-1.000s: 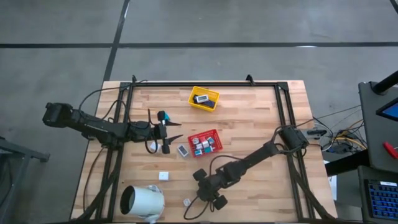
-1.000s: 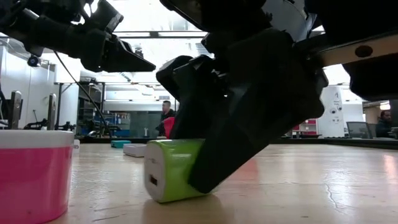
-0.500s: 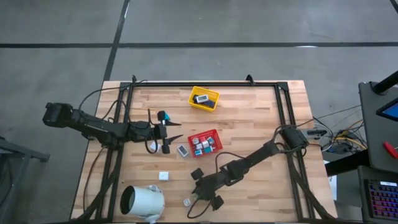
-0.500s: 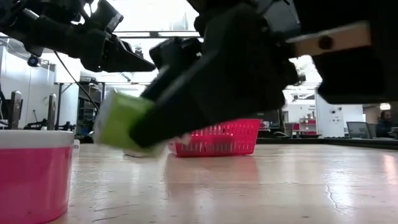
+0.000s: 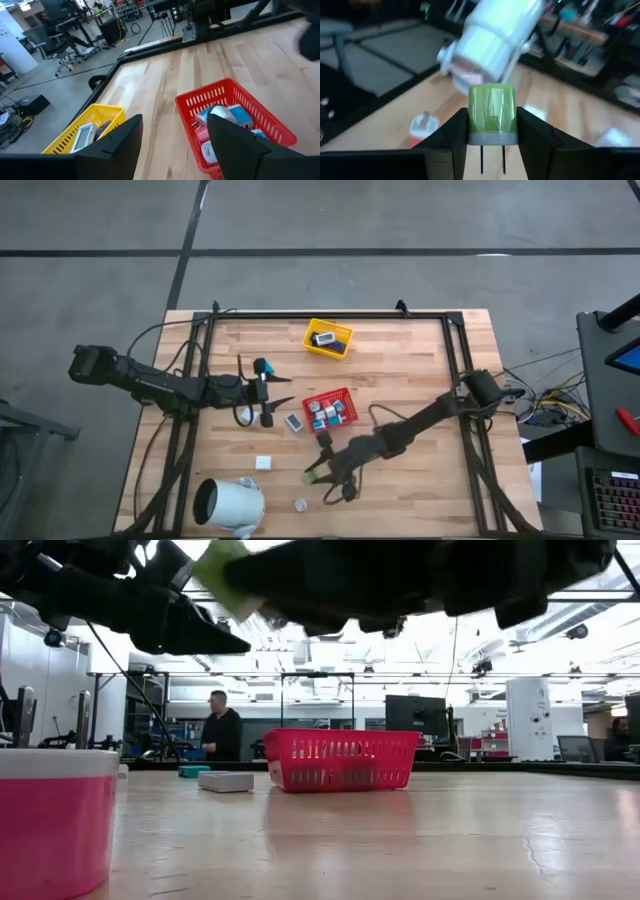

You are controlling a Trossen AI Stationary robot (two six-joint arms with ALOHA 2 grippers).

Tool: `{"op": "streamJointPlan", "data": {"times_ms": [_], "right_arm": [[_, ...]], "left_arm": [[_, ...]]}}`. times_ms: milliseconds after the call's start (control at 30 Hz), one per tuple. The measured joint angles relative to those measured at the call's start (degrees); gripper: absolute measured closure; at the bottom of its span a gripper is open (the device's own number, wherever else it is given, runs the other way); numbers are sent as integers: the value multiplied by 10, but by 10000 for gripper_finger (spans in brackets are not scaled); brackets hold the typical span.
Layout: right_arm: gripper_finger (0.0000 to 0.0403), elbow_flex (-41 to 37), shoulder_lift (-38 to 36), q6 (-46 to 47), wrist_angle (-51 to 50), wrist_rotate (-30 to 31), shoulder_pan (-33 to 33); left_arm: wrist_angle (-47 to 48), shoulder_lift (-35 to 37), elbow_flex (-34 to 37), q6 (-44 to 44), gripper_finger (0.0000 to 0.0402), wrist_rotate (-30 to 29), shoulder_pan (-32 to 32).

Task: Pick & Place Office items
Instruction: Put the green and white charger adapter into the red bin

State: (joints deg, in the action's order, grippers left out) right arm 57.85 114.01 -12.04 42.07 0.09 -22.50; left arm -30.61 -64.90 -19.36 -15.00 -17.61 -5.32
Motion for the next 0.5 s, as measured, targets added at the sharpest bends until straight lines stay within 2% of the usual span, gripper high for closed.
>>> {"op": "streamJointPlan", "data": {"times_ms": [233, 500], "right_arm": [[275, -80, -37, 17, 119, -33, 23], [275, -133, -61, 39, 143, -25, 71]], "left_arm": [[-6, -1, 0, 0, 174, 0, 0], [-14, -6, 0, 0, 174, 1, 0]]}}
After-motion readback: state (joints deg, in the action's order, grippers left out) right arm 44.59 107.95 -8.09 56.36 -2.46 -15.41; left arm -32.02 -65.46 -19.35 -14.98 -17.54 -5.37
